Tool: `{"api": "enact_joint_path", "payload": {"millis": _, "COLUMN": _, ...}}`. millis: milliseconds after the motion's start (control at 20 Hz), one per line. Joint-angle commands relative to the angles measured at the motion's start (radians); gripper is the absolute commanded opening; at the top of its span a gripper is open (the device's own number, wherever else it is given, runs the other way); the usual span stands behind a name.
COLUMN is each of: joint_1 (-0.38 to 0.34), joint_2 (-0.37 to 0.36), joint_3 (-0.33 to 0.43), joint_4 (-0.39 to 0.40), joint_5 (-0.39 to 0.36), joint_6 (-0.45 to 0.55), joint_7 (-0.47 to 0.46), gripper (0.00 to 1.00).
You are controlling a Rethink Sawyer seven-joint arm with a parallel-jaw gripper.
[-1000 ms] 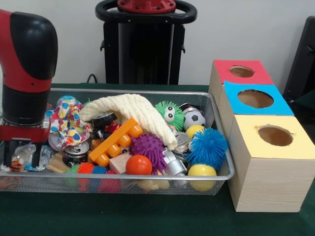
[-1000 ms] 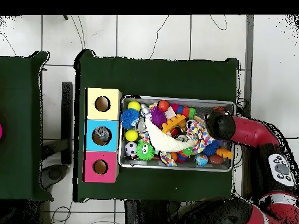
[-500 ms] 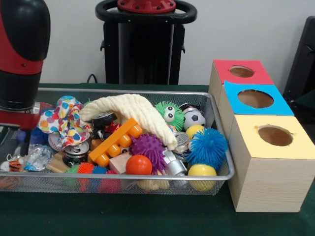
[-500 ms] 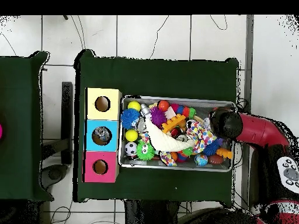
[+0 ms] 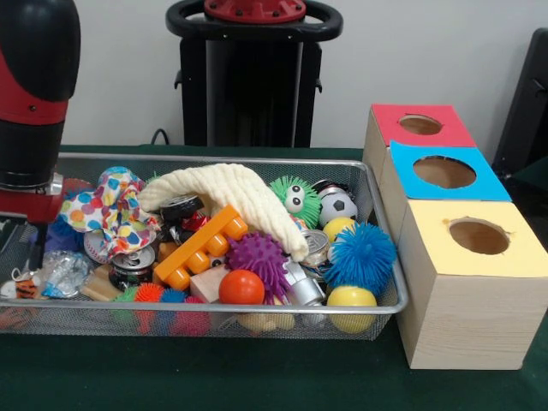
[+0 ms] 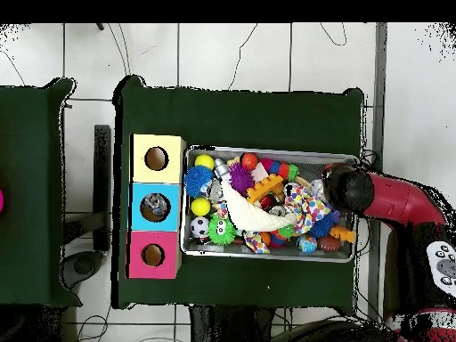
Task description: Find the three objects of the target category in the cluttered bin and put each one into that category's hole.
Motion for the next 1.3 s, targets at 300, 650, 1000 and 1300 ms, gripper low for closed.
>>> {"api": "enact_joint_path", "payload": {"millis": 300, "joint_1": -0.052, "joint_2": 0.082, "joint_3": 0.113, "joint_4": 0.089, "joint_5": 0.007, "joint_6": 0.102, "joint_7": -0.037, "gripper": 1.0}}
{"api": "enact_joint_path", "payload": {"millis": 650, "joint_1": -0.051, "joint_2": 0.078, "joint_3": 0.096, "joint_4": 0.091, "joint_5": 0.001, "joint_6": 0.07, "joint_7": -0.002, "gripper": 1.0}}
{"api": "enact_joint_path", "payload": {"millis": 1000, "joint_1": -0.074, "joint_2": 0.083, "joint_3": 0.138, "joint_4": 0.111, "joint_5": 0.002, "joint_6": 0.098, "joint_7": -0.064, "gripper": 1.0}}
{"api": "enact_joint_path", "payload": {"millis": 1300, "joint_1": -0.097, "joint_2": 0.074, "joint_3": 0.193, "joint_4": 0.132, "joint_5": -0.001, "joint_6": 0.168, "joint_7": -0.149, "gripper": 1.0}}
